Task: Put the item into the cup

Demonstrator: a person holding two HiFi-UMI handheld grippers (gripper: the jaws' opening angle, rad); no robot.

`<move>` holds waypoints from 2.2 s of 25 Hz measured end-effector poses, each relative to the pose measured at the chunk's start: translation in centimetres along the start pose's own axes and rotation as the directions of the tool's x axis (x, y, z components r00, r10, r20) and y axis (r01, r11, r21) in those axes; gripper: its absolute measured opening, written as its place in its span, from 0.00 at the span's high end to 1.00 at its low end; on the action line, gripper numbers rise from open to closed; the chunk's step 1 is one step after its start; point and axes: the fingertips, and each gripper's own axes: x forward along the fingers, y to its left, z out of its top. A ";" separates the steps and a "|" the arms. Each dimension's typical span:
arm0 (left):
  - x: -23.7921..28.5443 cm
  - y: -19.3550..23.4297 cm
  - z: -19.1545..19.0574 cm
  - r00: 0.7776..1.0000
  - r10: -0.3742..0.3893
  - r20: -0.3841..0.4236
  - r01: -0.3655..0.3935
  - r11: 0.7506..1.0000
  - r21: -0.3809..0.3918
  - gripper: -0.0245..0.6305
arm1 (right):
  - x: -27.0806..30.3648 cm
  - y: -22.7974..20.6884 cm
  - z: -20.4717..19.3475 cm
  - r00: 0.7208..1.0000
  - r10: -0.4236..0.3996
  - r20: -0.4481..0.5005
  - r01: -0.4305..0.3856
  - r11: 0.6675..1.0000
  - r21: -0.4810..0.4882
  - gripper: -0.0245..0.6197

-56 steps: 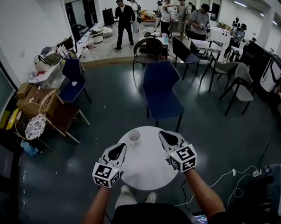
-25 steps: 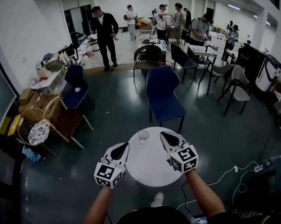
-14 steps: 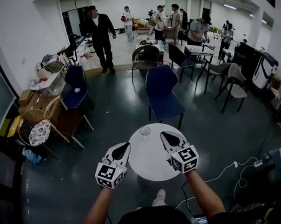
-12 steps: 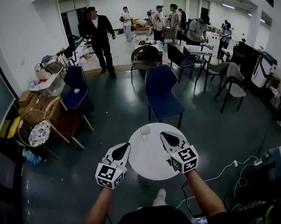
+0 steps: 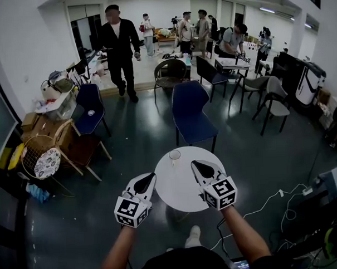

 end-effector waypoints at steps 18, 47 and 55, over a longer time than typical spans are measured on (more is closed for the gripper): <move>-5.8 -2.5 -2.0 1.000 -0.013 -0.019 0.012 1.000 -0.019 0.94 | -3.7 5.8 -1.1 1.000 -0.023 0.000 0.023 1.000 -0.008 0.94; 0.1 -9.2 1.6 0.999 0.028 0.028 -0.024 0.990 -0.140 0.94 | -10.3 -2.4 0.2 1.000 -0.012 0.008 0.012 1.000 0.006 0.94; 0.1 -11.2 1.2 0.999 0.033 0.017 -0.031 0.995 -0.091 0.94 | -12.4 -3.0 -0.3 1.000 -0.018 0.016 0.017 1.000 0.016 0.94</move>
